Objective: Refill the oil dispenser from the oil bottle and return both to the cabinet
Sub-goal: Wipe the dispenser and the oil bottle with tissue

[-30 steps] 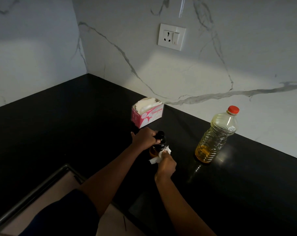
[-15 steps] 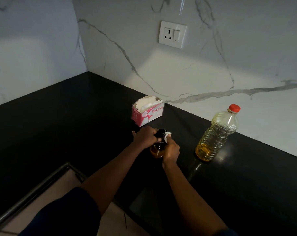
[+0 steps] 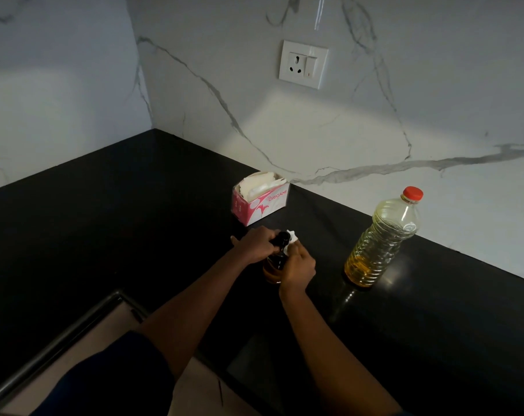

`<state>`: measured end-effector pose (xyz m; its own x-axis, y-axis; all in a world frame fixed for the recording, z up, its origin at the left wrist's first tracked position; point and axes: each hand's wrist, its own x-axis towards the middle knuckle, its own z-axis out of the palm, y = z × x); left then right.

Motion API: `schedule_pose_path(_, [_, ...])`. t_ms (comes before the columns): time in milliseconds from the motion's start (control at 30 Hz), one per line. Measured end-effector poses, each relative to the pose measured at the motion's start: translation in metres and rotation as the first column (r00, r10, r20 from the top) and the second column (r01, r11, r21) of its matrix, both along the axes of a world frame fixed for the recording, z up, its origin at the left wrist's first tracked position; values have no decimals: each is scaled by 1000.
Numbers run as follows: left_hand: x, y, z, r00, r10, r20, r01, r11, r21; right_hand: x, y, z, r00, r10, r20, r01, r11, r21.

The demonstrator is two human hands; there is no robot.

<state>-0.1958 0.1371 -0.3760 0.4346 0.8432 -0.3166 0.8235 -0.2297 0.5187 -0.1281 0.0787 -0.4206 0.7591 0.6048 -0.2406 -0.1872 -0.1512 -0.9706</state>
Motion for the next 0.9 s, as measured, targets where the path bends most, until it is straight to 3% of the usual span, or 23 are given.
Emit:
schedule_pose_path(200, [-1, 3, -6, 998, 31, 48, -31, 999, 12, 25, 11, -3, 972, 223, -69, -222, 975, 23])
schedule_pose_path(467, [4, 2, -6, 980, 199, -19, -190, 954, 232, -7, 4, -17, 991, -108, -72, 110, 994, 23])
schedule_pose_path(600, [3, -4, -4, 981, 195, 9, -188, 932, 310, -17, 5, -25, 989, -95, 117, 98, 995, -26])
schedule_pose_path(700, [7, -11, -2, 987, 159, -21, -146, 947, 286, -8, 10, -18, 990, -60, 126, 65, 997, -37])
schedule_pose_path(800, [10, -17, -2, 987, 155, -44, -146, 977, 157, 11, 15, -5, 1000, -8, 12, 8, 999, -34])
schedule_pose_path(900, [13, -18, -3, 984, 132, -118, -115, 984, 136, 25, 18, -1, 961, 21, -275, -24, 1000, -10])
